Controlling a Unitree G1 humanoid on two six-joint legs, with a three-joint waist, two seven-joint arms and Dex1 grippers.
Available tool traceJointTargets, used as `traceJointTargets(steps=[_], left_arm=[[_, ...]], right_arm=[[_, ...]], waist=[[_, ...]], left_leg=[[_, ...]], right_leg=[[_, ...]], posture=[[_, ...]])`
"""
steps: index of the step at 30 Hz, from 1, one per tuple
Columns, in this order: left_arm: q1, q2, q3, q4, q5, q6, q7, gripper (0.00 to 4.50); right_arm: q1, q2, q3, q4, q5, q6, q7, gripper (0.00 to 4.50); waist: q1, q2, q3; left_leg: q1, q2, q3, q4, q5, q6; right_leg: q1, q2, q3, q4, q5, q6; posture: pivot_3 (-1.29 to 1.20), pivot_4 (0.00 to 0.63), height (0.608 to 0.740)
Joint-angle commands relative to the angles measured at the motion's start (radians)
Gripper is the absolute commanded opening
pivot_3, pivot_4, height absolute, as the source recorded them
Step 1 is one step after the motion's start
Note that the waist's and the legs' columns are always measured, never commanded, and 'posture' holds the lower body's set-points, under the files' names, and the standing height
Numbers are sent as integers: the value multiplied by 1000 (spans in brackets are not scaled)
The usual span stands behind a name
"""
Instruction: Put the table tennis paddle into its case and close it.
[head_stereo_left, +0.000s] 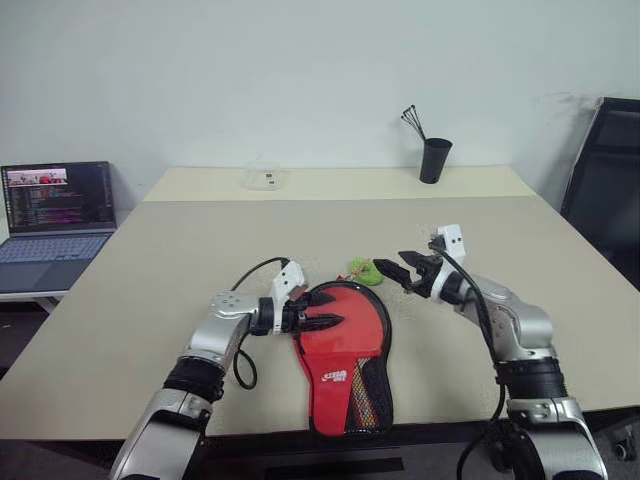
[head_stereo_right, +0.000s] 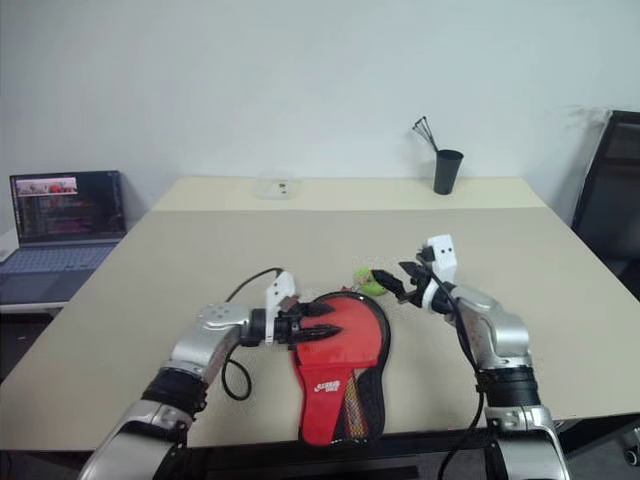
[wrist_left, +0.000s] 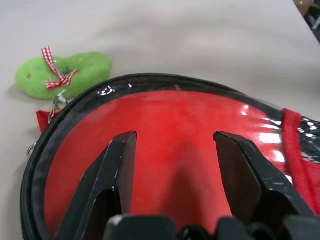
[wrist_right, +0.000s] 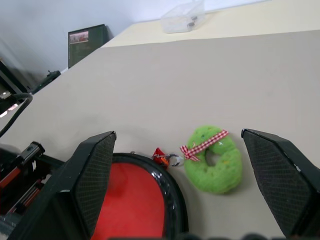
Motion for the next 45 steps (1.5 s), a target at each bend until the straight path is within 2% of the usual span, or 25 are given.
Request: traceJointTargets(steps=[1,12,21,25,31,35,40,45], left_arm=[[-36,-43,-8,89,32,-56,25,2672],[-24,-72,-24,107,72,-103,1,2672],[4,-64,-26,60,74,-88,-2,2672],[11,-63,-27,46,75,-81,-4,2672],[2,-67,-35,56,87,-96,-8,2672],[-14,-69,-39,80,99,-111,-10,2672],[-51,-82,-48,145,118,-140,-14,2672],[-33,-102,-63,174,118,-149,-46,2672]], right_arm=[[-121,43,10,152,-61,-142,-50,4391],[-327,111,40,739,-219,-435,-120,4391],[-357,113,27,925,-278,-472,-207,4391],[-356,121,25,933,-280,-463,-204,3510],[-343,135,35,915,-286,-442,-189,1383],[-337,138,37,901,-287,-434,-186,127],[-334,122,24,872,-285,-429,-197,37],[-316,57,11,796,-281,-405,-194,37]], waist=[[-1,0,0],[0,0,0],[-1,1,0],[-1,1,-1],[-1,1,-1],[0,1,-1],[1,1,-1],[5,2,-1]], left_leg=[[0,0,0,0,0,0],[0,1,1,0,0,0],[1,1,1,0,0,0],[1,1,1,0,0,0],[2,1,0,0,0,0],[2,1,0,0,0,0],[2,1,0,1,0,0],[2,0,0,0,0,0]], right_leg=[[0,0,0,0,0,0],[0,-2,0,1,2,-3],[0,-2,1,2,2,-3],[1,-2,1,2,2,-3],[1,-2,1,2,2,-3],[2,-2,1,2,2,-3],[2,-2,0,2,2,-3],[2,-3,0,1,2,-3]], posture=[[0,150,740],[0,150,740],[0,150,740],[0,150,740],[0,150,740],[0,150,740],[0,150,740],[0,150,740]])
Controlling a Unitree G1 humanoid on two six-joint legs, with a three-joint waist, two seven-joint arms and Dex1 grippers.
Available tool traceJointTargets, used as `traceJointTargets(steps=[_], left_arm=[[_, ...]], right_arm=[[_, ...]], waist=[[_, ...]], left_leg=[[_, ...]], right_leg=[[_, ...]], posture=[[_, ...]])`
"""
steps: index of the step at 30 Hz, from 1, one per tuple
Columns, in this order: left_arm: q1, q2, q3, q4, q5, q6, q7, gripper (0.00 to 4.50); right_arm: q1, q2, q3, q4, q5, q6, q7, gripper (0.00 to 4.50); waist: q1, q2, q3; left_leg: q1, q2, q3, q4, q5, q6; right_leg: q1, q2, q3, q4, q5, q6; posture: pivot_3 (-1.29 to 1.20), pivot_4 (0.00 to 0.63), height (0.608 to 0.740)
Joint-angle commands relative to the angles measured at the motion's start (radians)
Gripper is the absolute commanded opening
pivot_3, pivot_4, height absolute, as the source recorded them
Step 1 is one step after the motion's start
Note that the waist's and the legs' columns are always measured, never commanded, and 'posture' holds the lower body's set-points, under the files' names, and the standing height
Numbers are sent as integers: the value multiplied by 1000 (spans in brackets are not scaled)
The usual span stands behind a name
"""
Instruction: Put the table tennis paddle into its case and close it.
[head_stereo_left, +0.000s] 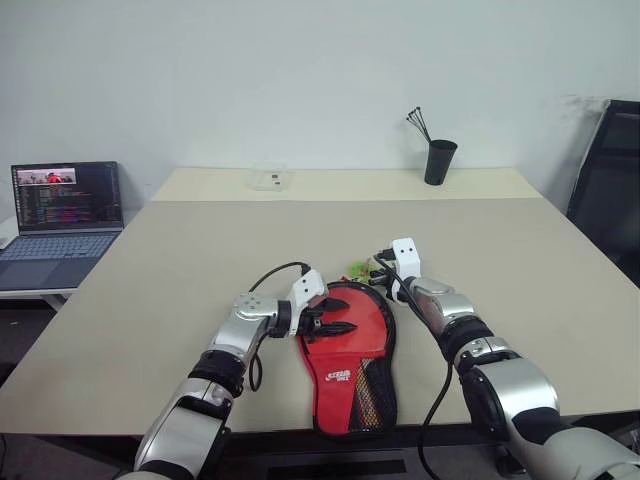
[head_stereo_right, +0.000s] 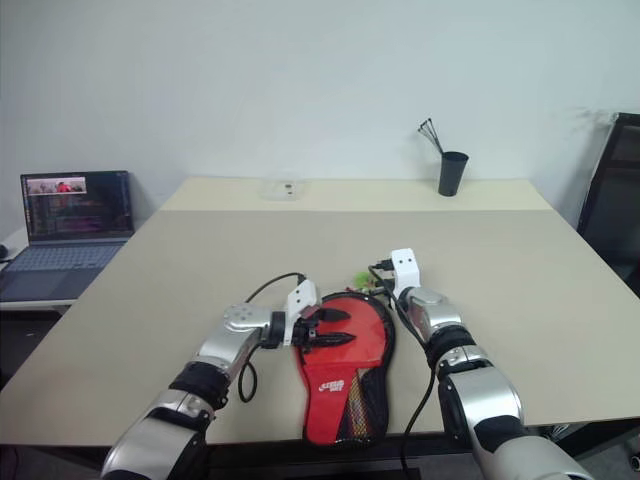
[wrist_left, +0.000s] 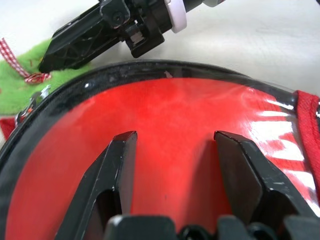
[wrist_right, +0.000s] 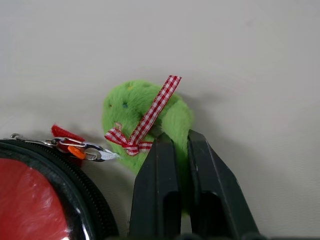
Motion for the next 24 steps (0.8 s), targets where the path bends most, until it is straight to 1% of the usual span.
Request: traceJointTargets(steps=[1,3,7,13,17,20,24], left_arm=[[33,-17,-28,27,14,-3,-30,2672],[39,-23,-30,26,15,-4,-35,2672],[32,-38,-26,42,13,-2,-39,2672],[12,-54,-23,85,18,-10,-45,2672],[-6,-72,-22,114,20,-18,-46,2672],[-18,-80,-20,135,20,-25,-50,2672],[-46,-98,-20,176,25,-39,-54,2672]], right_arm=[[21,-84,-33,-95,4,25,-8,37],[45,-118,-40,-164,13,63,-4,37],[144,-188,-39,-368,17,166,7,37],[362,-309,-59,-784,62,435,48,37],[542,-376,-55,-1118,142,655,100,37],[633,-406,-58,-1287,195,767,113,37],[802,-460,-68,-1569,319,940,163,37]], waist=[[4,0,0],[8,1,0],[12,2,-1],[29,10,-5],[35,14,-8],[35,15,-9],[44,15,-10]], left_leg=[[0,0,0,0,0,0],[-1,-1,0,0,0,0],[-1,-1,0,0,0,0],[-2,-2,-1,1,0,0],[-2,-2,-1,1,0,0],[-2,-3,-1,1,0,0],[-3,-4,-3,1,0,0]], right_leg=[[0,0,0,0,0,0],[0,-1,0,-1,0,0],[0,-1,0,-1,0,0],[0,-1,-1,-1,-3,5],[0,-1,-1,-2,-3,6],[0,0,-2,-2,-3,6],[1,1,-3,-3,-3,6]], posture=[[0,150,740],[0,150,740],[0,150,740],[0,150,740],[0,150,740],[0,150,740],[0,150,740]])
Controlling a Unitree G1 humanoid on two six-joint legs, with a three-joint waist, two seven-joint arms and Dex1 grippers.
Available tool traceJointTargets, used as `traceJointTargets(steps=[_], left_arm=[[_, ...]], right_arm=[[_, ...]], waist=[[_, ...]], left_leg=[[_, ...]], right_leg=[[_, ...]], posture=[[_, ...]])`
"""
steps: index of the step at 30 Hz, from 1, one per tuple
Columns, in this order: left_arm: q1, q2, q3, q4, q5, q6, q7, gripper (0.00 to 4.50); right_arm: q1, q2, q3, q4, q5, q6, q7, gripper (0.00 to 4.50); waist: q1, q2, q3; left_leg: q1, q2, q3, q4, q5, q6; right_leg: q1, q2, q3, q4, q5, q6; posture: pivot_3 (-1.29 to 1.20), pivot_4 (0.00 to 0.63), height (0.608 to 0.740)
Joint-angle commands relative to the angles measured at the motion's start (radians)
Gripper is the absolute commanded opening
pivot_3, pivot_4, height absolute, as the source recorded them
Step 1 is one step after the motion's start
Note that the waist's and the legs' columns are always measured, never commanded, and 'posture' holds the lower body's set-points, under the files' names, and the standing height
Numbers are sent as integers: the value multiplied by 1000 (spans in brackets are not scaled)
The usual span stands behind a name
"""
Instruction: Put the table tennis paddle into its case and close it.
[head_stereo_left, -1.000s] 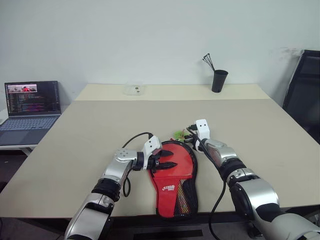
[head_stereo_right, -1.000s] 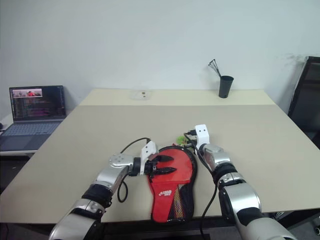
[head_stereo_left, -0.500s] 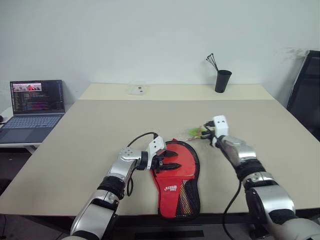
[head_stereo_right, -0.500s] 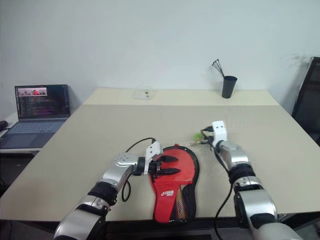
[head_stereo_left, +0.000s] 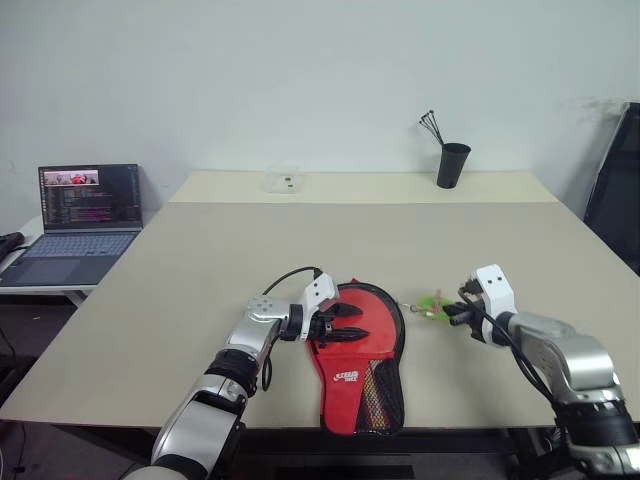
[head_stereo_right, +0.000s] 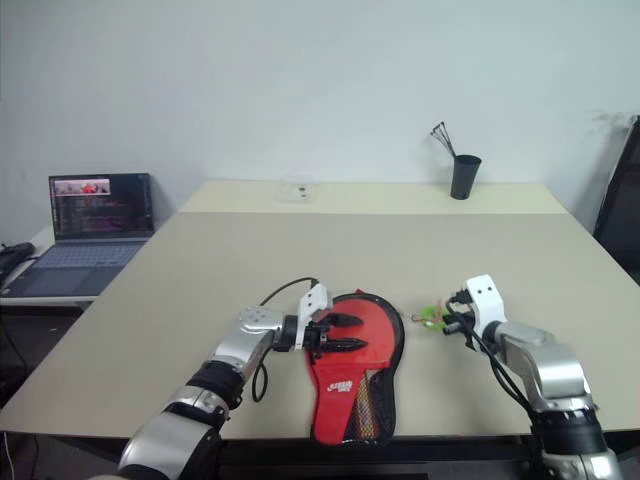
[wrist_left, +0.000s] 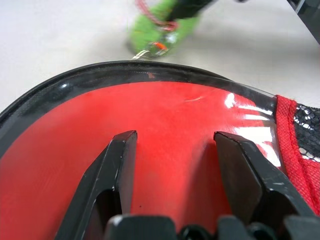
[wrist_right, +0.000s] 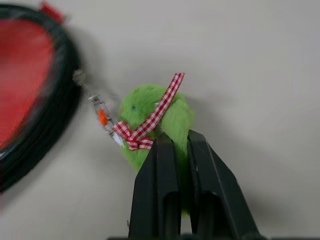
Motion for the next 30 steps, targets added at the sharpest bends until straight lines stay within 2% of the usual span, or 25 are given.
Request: traceJointTargets(steps=[1,9,15,20,30], left_arm=[[0,-23,-20,57,24,-3,-13,2672],[-28,-47,-24,105,36,-30,-21,2672],[-38,-59,-22,123,49,-45,-25,2672],[-45,-64,-20,134,55,-52,-23,2672],[-42,-71,-16,134,63,-59,-15,2672]], right_arm=[[80,-43,-28,-210,105,128,42,37],[282,-151,-89,-397,233,225,101,37],[436,-263,-142,-471,307,187,197,37],[518,-286,-124,-528,371,158,224,37],[455,-218,6,-478,349,106,124,37]], waist=[[0,-1,0],[4,-2,-1],[10,-2,-1],[10,-3,-1],[4,-6,-1]], left_leg=[[0,0,1,0,0,0],[1,-1,0,1,0,0],[-1,-7,-3,1,0,0],[-2,-11,-5,1,0,1],[3,-12,-6,1,-1,1]], right_leg=[[0,0,0,0,0,0],[1,0,-2,-1,0,0],[1,-3,-3,-1,-1,3],[2,-7,-3,-2,-3,7],[7,-8,-6,-3,-4,8]], posture=[[0,150,740],[0,150,740],[0,150,740],[0,150,740],[0,150,740]])
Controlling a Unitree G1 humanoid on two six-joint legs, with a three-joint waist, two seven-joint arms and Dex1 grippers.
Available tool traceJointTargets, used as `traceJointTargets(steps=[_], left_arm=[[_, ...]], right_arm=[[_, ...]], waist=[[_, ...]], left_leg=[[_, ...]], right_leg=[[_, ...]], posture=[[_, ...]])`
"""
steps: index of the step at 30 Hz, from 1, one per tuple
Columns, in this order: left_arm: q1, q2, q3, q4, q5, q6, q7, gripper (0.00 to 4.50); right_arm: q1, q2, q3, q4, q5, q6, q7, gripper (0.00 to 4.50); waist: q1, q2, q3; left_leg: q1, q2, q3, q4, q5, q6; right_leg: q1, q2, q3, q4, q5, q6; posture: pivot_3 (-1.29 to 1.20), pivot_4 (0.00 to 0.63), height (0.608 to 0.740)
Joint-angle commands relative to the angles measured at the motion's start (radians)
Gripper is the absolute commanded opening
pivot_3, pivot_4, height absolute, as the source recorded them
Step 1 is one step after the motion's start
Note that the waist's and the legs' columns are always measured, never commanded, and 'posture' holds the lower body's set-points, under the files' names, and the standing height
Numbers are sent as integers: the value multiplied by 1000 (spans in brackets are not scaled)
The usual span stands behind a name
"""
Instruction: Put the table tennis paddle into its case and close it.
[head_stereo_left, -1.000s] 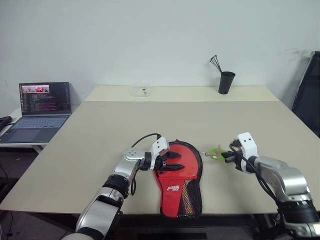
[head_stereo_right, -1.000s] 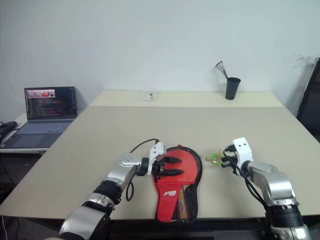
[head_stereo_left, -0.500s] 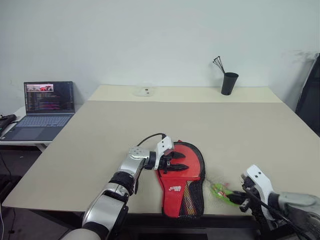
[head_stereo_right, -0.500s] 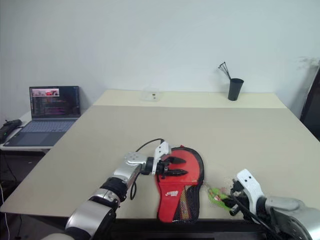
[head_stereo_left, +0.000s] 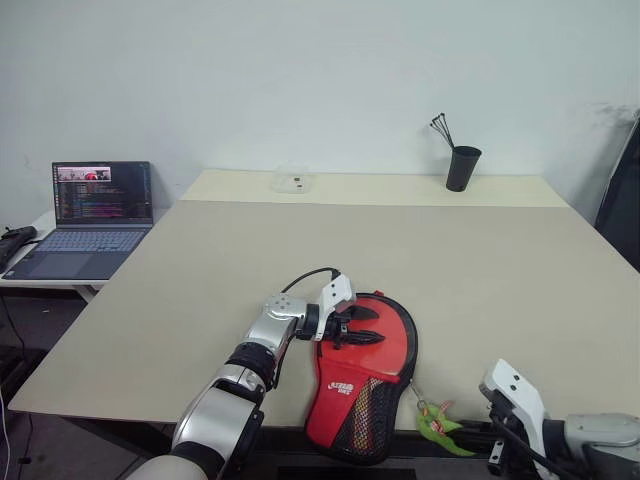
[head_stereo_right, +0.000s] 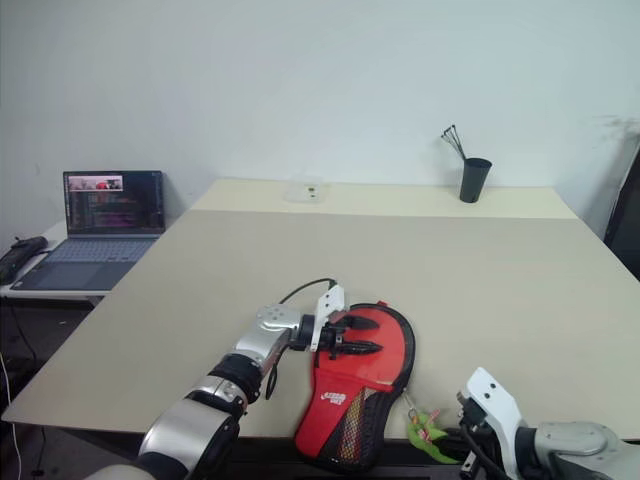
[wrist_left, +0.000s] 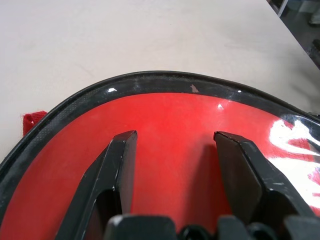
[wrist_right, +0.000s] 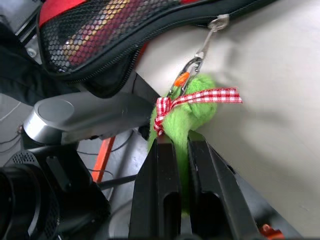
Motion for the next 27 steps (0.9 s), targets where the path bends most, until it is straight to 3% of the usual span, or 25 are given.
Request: traceJointTargets(steps=[1,5,12,15,21,23,27], left_arm=[[17,-10,-14,24,21,4,4,2672],[18,-7,-9,19,18,6,7,2672],[35,5,20,-46,-16,18,11,2672],[53,16,43,-118,-47,48,13,2672],[149,78,103,-400,-142,209,32,2672],[190,120,141,-533,-201,311,36,2672],[250,205,185,-706,-273,449,51,2672]], right_arm=[[-18,14,29,1,18,-4,-16,37],[-54,12,-40,25,78,11,4,37],[-144,-67,-193,53,237,3,108,2156],[-212,-111,-221,98,242,-36,137,2156],[-420,-114,-148,316,143,-127,103,2156],[-528,-20,-74,427,76,-192,50,2156],[-620,85,40,576,-50,-302,28,3054]], waist=[[-1,0,0],[-2,-1,0],[-3,-1,1],[-5,-2,2],[-25,-10,9],[-31,-12,10],[-39,-12,12]], left_leg=[[0,0,0,0,0,0],[1,0,0,0,0,0],[2,0,0,0,0,0],[2,1,0,-1,0,0],[1,2,0,-1,0,0],[2,4,0,-2,0,0],[0,10,0,-2,0,0]], right_leg=[[0,0,0,0,0,0],[1,0,0,0,0,0],[2,0,0,0,0,0],[2,1,1,0,0,0],[0,2,4,1,0,0],[-1,4,5,1,0,0],[-4,6,6,2,0,-1]], posture=[[0,150,740],[0,150,740],[0,150,740],[0,150,740],[0,150,740],[0,150,740],[0,150,740]])
